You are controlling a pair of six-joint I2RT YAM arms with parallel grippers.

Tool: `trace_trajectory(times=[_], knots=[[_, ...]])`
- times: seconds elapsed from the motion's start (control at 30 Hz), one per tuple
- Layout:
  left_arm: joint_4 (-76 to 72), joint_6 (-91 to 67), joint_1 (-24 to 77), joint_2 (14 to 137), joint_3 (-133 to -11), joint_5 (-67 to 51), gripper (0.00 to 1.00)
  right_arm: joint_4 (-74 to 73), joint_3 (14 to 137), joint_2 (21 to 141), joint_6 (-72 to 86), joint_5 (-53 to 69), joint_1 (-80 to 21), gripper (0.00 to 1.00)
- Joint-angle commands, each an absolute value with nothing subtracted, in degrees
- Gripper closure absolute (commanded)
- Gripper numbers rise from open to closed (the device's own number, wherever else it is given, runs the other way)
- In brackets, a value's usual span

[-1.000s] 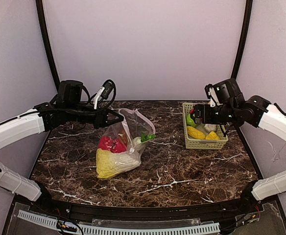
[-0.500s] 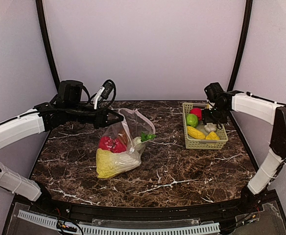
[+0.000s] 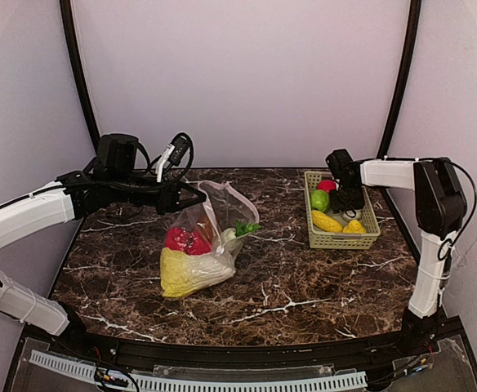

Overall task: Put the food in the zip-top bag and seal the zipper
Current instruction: Pick up the fake vegetable from the bin.

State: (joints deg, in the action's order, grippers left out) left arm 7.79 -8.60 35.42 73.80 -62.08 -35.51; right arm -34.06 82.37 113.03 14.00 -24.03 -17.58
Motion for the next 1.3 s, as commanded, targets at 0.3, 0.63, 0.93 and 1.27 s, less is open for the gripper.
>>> trace_trajectory(times=[0.3, 0.63, 0.93, 1.27], knots=[[7.39, -8.28, 35.23, 72.20, -61.84, -36.04, 0.99, -31.28, 87.99, 120.40, 15.23, -30.06, -16.96, 0.59], [7.41, -8.36, 35.24, 71.99, -61.79, -36.11, 0.99, -31.27, 84.59, 118.19, 16.13, -33.29, -16.96, 0.78], [7.38, -8.27, 35.24, 71.57, -61.79, -35.88, 0.99, -31.87, 83.57, 113.00, 16.48, -32.92, -16.96, 0.99], [7.39, -8.17, 35.22, 71.20, -61.84, -35.90, 0.99, -32.78, 78.34, 93.95, 15.52, -18.20, -17.06, 1.00]])
